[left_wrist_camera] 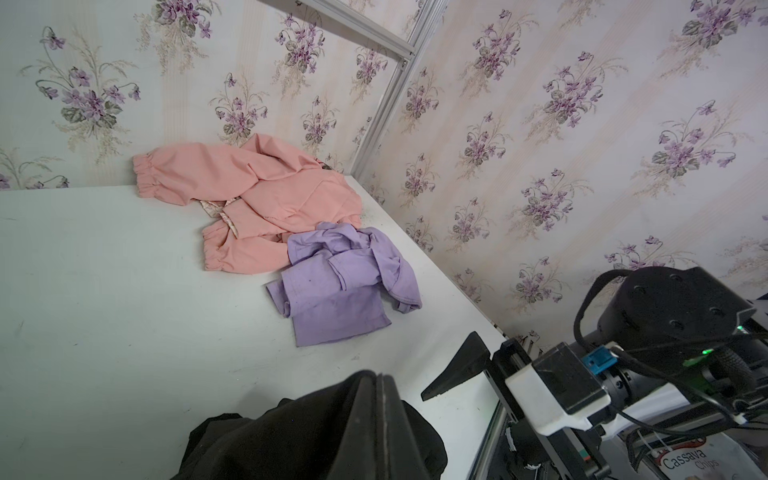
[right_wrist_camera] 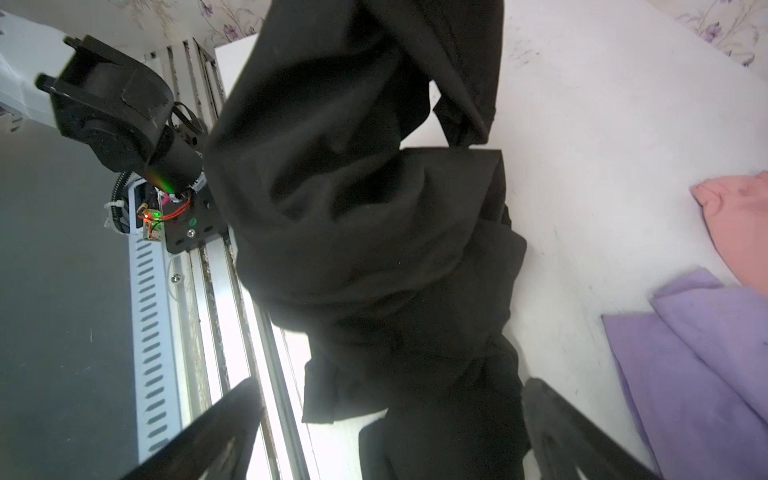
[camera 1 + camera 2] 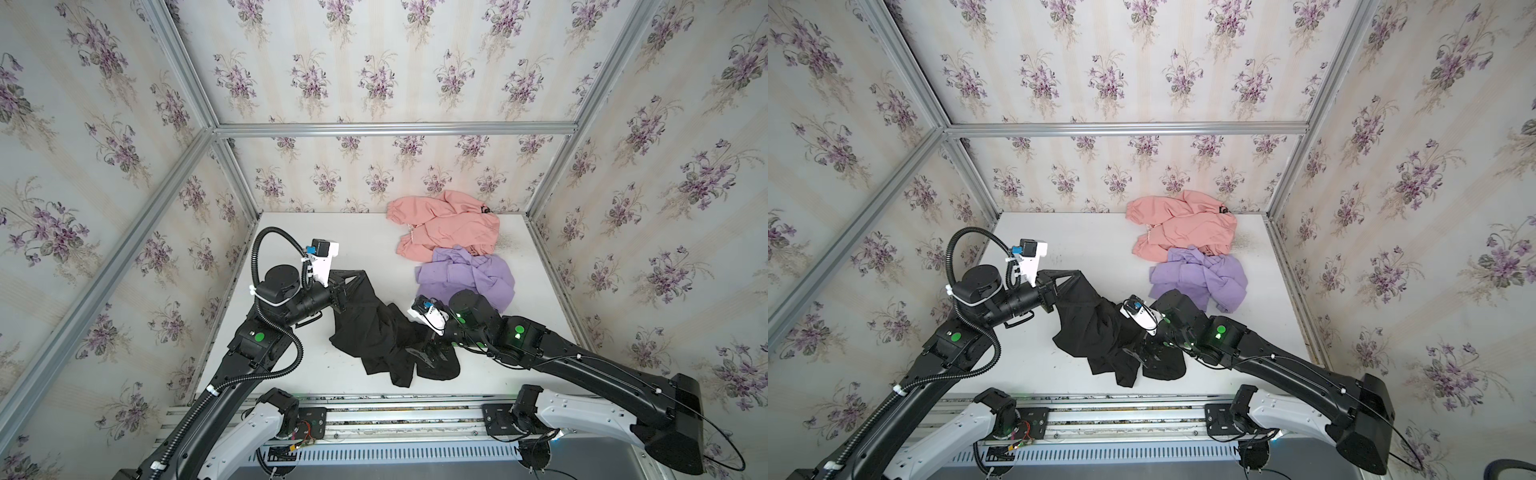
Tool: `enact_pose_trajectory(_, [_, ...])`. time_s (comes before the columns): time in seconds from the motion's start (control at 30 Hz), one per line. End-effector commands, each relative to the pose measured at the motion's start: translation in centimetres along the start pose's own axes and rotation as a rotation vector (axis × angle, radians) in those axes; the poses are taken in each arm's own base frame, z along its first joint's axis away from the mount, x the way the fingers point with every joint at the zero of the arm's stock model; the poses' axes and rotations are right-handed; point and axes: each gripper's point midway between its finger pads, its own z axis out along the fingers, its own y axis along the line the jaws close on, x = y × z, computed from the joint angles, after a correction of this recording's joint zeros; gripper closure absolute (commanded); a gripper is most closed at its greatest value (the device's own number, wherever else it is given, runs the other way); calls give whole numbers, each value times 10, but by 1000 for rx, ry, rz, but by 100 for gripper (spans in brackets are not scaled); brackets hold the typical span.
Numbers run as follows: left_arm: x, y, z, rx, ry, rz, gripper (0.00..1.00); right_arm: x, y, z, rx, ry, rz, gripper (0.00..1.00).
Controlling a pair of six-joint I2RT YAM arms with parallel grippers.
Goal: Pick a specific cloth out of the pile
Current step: 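Open the right gripper to release the black garment and withdraw it, then lay the black garment down with the left gripper and open it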
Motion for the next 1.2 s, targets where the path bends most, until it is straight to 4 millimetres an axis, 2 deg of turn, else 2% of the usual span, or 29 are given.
enact_pose_trajectory(0.0, [-14,-15,7,44,-34,40,100,22,-13,-13,87,92,24,1])
enact_pose_trajectory(0.07, [-12,-25,14,72,-19,44,100,20,-27,-23,159,63,60,1])
enact_pose_trajectory(0.2, [3,-49,32,145,48,67,100,18,-71,-53,345,-52,222,1])
enact_pose_trajectory(0.3, [24,-58,47,175,116,93,100,26,-107,-74,468,-148,409,3])
enact_pose_trajectory(0.43, [59,-73,68,213,238,146,100,43,-140,-92,556,-257,596,3])
enact_pose_trajectory(0.6, [100,-94,96,274,375,209,100,64,-157,-93,596,-270,707,4])
enact_pose_trajectory(0.73, [145,-112,119,345,523,288,100,77,-170,-99,680,-285,717,2])
enact_pose_trajectory(0.87, [197,-104,134,325,715,378,94,87,-182,-105,767,-334,675,2])
enact_pose_trajectory(0.97, [218,-114,138,365,783,383,80,94,-189,-103,809,-335,665,2])
enact_pose_trajectory(1.03, [225,-112,140,359,799,390,64,97,-192,-100,821,-336,653,1])
enact_pose_trajectory(1.1, [224,-109,140,340,794,398,44,97,-195,-98,830,-339,632,1])
enact_pose_trajectory(1.17, [213,-109,139,319,757,417,25,96,-199,-96,841,-335,606,1])
